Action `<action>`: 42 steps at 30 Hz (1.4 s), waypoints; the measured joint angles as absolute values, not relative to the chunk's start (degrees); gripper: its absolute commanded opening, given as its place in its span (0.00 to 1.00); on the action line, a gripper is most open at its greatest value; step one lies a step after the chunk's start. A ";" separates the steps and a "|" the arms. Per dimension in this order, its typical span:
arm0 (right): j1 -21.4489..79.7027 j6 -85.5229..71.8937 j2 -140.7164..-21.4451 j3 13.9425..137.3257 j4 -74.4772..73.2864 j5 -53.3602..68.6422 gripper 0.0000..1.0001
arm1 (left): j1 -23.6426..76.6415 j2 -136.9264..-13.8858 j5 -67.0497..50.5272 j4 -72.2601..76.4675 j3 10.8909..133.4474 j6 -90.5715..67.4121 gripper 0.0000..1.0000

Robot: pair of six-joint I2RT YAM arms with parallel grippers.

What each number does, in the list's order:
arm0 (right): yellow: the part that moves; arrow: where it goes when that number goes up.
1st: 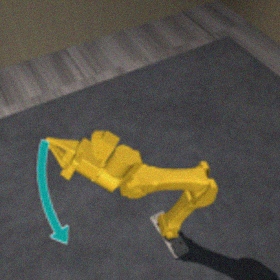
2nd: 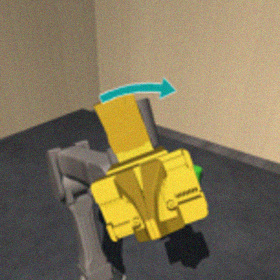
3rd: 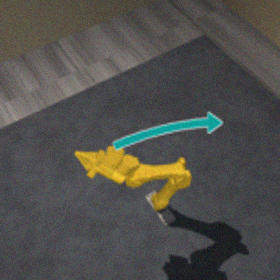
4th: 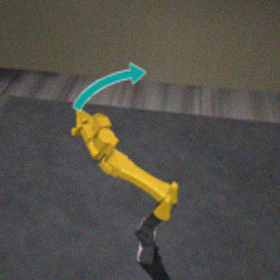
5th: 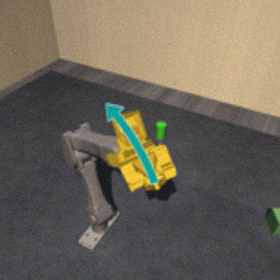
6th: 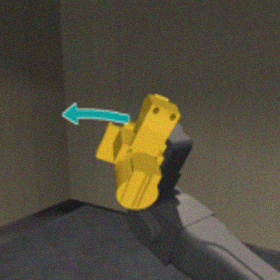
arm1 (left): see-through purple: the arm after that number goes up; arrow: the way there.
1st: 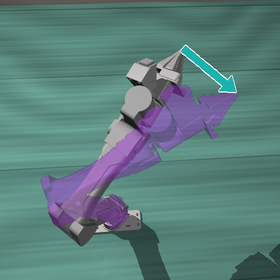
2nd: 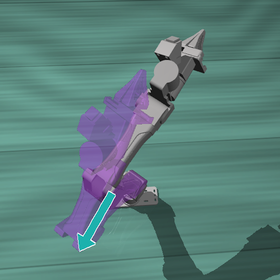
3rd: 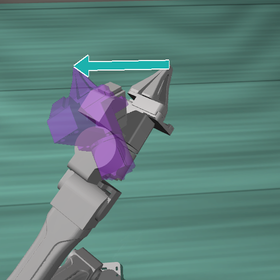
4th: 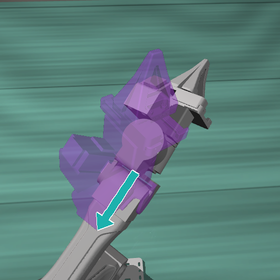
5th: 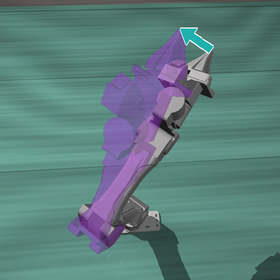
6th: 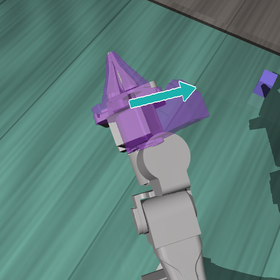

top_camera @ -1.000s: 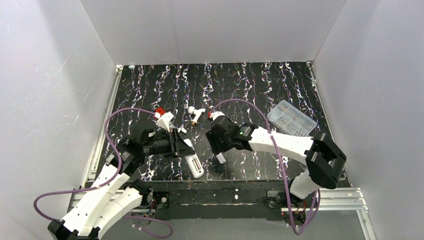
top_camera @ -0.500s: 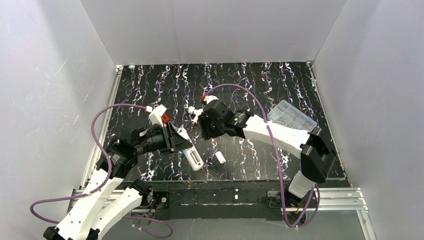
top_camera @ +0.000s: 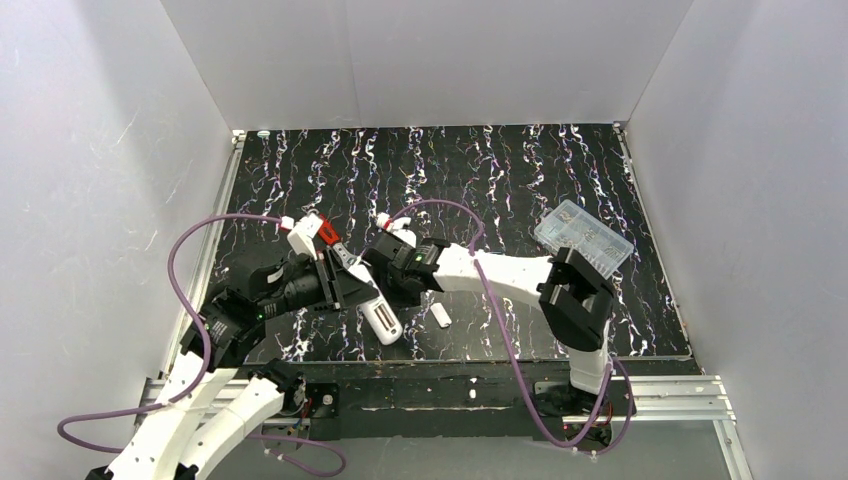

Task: Load the batteries into the remote control
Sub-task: Place the battery at the center of the board.

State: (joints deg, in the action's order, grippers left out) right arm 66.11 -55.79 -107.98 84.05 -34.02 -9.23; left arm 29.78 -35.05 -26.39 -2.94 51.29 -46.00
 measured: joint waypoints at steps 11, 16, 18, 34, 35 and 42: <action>66.13 -60.29 -115.72 88.95 -35.22 -8.91 0.54 | 29.78 -33.10 -26.09 -4.01 51.29 -45.80 0.00; 66.13 -61.14 -117.64 91.31 -35.97 -8.75 0.54 | 29.78 -32.47 -25.80 -5.72 51.48 -44.91 0.00; 66.13 -61.34 -118.19 91.90 -36.01 -8.71 0.53 | 29.78 -32.14 -25.56 -6.44 51.64 -44.47 0.00; 66.28 -61.25 -123.07 95.48 -38.76 -8.45 0.46 | 29.78 -31.66 -24.82 -8.08 52.38 -43.22 0.00; 66.37 -61.25 -123.07 95.57 -38.92 -8.45 0.46 | 29.78 -31.66 -24.82 -8.08 52.38 -43.20 0.00; 66.89 -60.75 -123.63 96.23 -39.59 -8.56 0.34 | 29.78 -31.66 -24.80 -8.12 52.38 -42.96 0.00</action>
State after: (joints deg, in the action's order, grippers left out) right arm 66.89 -60.75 -123.63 96.23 -39.59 -8.56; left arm 29.78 -31.66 -24.80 -8.12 52.38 -42.96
